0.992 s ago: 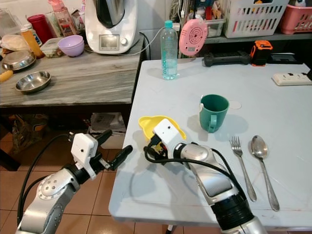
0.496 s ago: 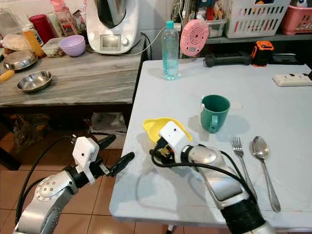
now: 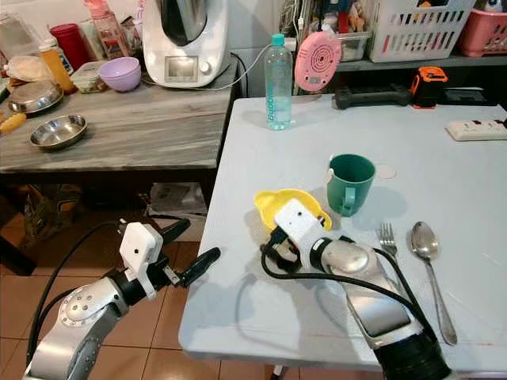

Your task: Setting the table

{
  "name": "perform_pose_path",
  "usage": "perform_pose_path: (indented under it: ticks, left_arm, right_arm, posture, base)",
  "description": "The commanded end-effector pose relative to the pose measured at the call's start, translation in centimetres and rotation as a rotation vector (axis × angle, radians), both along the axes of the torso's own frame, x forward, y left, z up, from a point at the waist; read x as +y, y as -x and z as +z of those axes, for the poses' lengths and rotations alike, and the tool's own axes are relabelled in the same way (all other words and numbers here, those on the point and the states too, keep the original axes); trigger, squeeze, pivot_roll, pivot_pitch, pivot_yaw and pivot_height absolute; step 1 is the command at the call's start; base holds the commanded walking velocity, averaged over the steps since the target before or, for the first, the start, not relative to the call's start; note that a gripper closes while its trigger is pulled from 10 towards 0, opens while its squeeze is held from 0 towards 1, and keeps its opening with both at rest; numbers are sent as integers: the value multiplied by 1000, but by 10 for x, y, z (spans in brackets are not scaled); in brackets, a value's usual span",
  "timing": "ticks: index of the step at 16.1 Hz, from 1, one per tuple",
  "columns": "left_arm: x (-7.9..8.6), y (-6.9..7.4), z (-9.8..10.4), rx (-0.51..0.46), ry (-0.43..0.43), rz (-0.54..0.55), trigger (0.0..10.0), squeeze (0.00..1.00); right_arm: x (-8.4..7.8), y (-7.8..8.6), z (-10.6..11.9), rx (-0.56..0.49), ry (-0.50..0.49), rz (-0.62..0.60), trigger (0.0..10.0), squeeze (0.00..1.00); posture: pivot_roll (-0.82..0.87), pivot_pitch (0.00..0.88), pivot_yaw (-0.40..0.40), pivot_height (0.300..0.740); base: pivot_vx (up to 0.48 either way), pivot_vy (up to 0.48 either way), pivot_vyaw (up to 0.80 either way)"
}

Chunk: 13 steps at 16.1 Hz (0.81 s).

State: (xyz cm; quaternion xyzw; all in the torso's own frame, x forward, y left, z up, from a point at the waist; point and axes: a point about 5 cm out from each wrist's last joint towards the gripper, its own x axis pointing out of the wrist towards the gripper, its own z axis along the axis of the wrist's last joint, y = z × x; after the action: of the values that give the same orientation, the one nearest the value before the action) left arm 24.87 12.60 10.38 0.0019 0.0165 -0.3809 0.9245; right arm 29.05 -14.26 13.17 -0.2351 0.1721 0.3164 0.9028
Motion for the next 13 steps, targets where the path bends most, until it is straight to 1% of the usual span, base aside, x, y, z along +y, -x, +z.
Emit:
perform_pose_path:
  ticks: [1,2,3,4,5,6,7,8,9,10,11,12,13]
  left_arm:
    - [2,0,5,-13,-6,-1,10000,0]
    - [2,-1,5,-14,-8,-4,10000,0]
    - [2,-1,5,-14,-9,-5,10000,0]
    - [2,-1,6,-13,-9,-7,10000,0]
    - [1,0,6,-13,-8,-13,10000,0]
    - [1,1,6,-13,-9,-22,10000,0]
    - [1,1,7,-11,-7,-27,10000,0]
    - [1,2,6,-10,-8,-29,10000,0]
    - [1,3,6,-4,-8,-38,10000,0]
    - [0,3,5,-3,-8,-40,10000,0]
    - [-1,4,5,-2,-8,-43,10000,0]
    - [-2,4,5,-2,-5,-43,10000,0]
    - [-2,4,6,-2,-4,-43,10000,0]
  right_arm:
    - [6,-2,12,-57,-21,17,10000,1000]
    - [13,-2,17,-67,-29,41,10000,467]
    - [15,-2,18,-69,-31,48,10000,467]
    - [19,-1,19,-68,-36,57,10000,0]
    - [25,1,21,-52,-41,86,10000,0]
    - [29,4,17,-16,-46,95,4118,0]
    - [29,6,13,11,-47,92,0,0]
    - [29,9,8,41,-48,99,0,0]
    - [30,15,1,81,-48,116,2549,0]
    - [30,16,-1,92,-48,112,2824,0]
    - [29,20,-6,113,-32,110,8118,0]
    - [26,20,-8,123,-17,91,6824,0]
    - [24,20,-8,125,-7,79,3098,0]
  posture:
    - [-94,0,97,740]
    - [-93,0,99,740]
    - [-93,0,99,740]
    - [-94,0,100,740]
    - [-90,0,100,740]
    - [-90,0,100,740]
    - [-86,0,99,740]
    - [-85,0,99,740]
    - [-85,0,96,740]
    - [-85,0,96,740]
    - [-88,0,95,740]
    - [-89,1,95,740]
    - [-90,1,95,740]
  base:
    - [0,0,0]
    - [0,0,0]
    - [0,0,0]
    - [0,0,0]
    - [0,0,0]
    - [0,0,0]
    - [0,0,0]
    - [0,0,0]
    - [0,0,0]
    - [0,0,0]
    - [0,0,0]
    - [0,0,0]
    - [0,0,0]
